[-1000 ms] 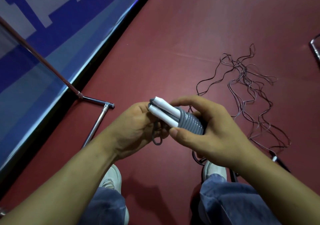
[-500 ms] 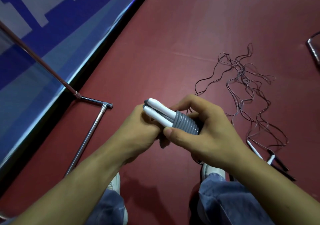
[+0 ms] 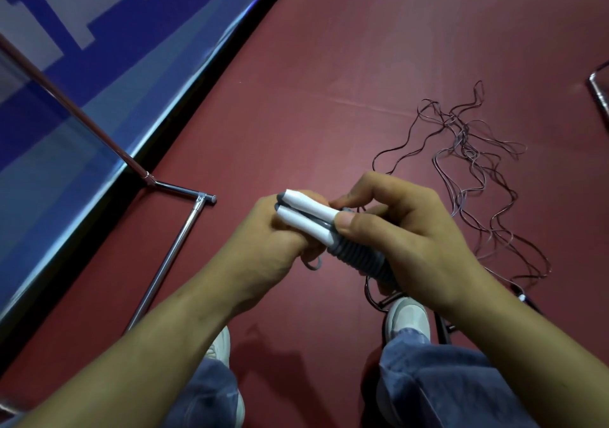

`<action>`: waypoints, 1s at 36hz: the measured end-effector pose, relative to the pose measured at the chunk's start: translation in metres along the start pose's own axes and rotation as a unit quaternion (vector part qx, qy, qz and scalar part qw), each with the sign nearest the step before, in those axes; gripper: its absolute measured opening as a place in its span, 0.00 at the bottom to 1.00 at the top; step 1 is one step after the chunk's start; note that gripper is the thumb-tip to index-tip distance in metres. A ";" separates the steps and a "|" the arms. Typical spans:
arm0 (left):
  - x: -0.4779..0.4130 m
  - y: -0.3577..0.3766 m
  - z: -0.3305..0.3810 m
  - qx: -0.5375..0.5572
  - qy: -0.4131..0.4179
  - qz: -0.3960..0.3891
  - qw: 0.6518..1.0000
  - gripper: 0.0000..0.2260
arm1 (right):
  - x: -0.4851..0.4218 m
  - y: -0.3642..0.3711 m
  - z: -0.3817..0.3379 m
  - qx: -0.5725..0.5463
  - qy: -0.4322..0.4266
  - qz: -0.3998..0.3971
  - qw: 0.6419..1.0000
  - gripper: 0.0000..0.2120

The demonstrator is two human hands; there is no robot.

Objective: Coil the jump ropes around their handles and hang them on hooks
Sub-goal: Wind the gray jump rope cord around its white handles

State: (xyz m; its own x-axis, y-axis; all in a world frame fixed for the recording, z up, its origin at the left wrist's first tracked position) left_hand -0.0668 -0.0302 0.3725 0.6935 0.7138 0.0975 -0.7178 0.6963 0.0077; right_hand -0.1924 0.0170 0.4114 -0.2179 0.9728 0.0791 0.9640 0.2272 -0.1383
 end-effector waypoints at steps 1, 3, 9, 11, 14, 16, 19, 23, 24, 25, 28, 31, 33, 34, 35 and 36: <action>0.002 0.001 0.003 0.016 0.011 0.008 1.000 0.05 | 0.000 -0.001 -0.001 -0.004 -0.002 0.001 1.000 0.03; 0.003 0.000 0.003 0.020 0.020 0.019 0.999 0.10 | 0.001 -0.004 -0.004 0.001 -0.010 0.005 1.000 0.04; -0.001 -0.006 -0.001 -0.005 0.001 0.056 0.998 0.09 | 0.002 -0.002 -0.007 0.021 -0.030 0.008 0.999 0.05; 0.004 -0.008 0.013 -0.112 0.039 0.074 0.990 0.15 | 0.003 -0.001 -0.006 0.016 -0.028 0.008 0.999 0.06; 0.013 -0.008 0.030 -0.205 0.093 0.119 0.967 0.17 | 0.003 -0.003 -0.006 -0.009 -0.023 0.008 1.000 0.08; 0.015 -0.009 0.025 -0.198 0.087 0.136 0.967 0.14 | 0.003 -0.003 -0.007 -0.012 -0.018 0.003 1.000 0.10; 0.010 -0.002 0.015 -0.166 0.063 0.105 0.978 0.09 | 0.002 -0.001 -0.007 -0.020 -0.015 -0.006 1.000 0.09; 0.006 0.005 0.011 -0.173 0.046 0.101 0.979 0.13 | 0.004 -0.001 -0.004 -0.020 -0.012 0.006 1.000 0.06; 0.006 0.006 0.009 -0.161 0.038 0.098 0.981 0.14 | 0.004 -0.003 -0.004 -0.010 -0.012 0.013 1.000 0.05; 0.006 0.006 0.008 -0.139 0.033 0.095 0.985 0.16 | 0.004 -0.005 -0.004 0.001 -0.010 0.023 1.000 0.05; 0.007 0.001 0.007 -0.065 0.024 0.090 0.994 0.17 | 0.002 -0.013 -0.006 0.029 0.003 0.047 0.998 0.08; 0.008 -0.012 0.010 -0.083 0.034 0.106 0.990 0.11 | 0.000 -0.020 -0.007 0.043 0.017 0.053 0.998 0.13; 0.008 -0.017 0.009 -0.100 0.022 0.110 0.989 0.09 | 0.000 -0.023 -0.006 0.058 0.021 0.057 0.996 0.11; 0.009 -0.016 0.008 -0.105 0.012 0.104 0.989 0.09 | 0.001 -0.024 -0.005 0.070 0.021 0.060 0.995 0.09; 0.009 -0.013 0.006 -0.109 -0.002 0.092 0.990 0.09 | 0.001 -0.025 -0.004 0.082 0.021 0.065 0.994 0.07; 0.009 -0.009 0.003 -0.108 -0.017 0.076 0.991 0.09 | 0.001 -0.026 -0.003 0.093 0.021 0.071 0.993 0.05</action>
State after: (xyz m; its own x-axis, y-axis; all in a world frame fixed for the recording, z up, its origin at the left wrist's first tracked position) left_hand -0.0546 -0.0305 0.3767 0.5739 0.8110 0.1138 -0.7807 0.5838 -0.2230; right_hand -0.2174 0.0121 0.4179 -0.0713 0.9937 0.0862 0.9391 0.0960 -0.3299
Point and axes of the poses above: each hand's wrist, its own x-axis away from the middle knuckle, its own y-axis out of the palm, z = x × y, the point moved 8 cm from there along -x, towards the middle knuckle, and after that the axes turned 12 degrees about -z, right-handed, at the moved point
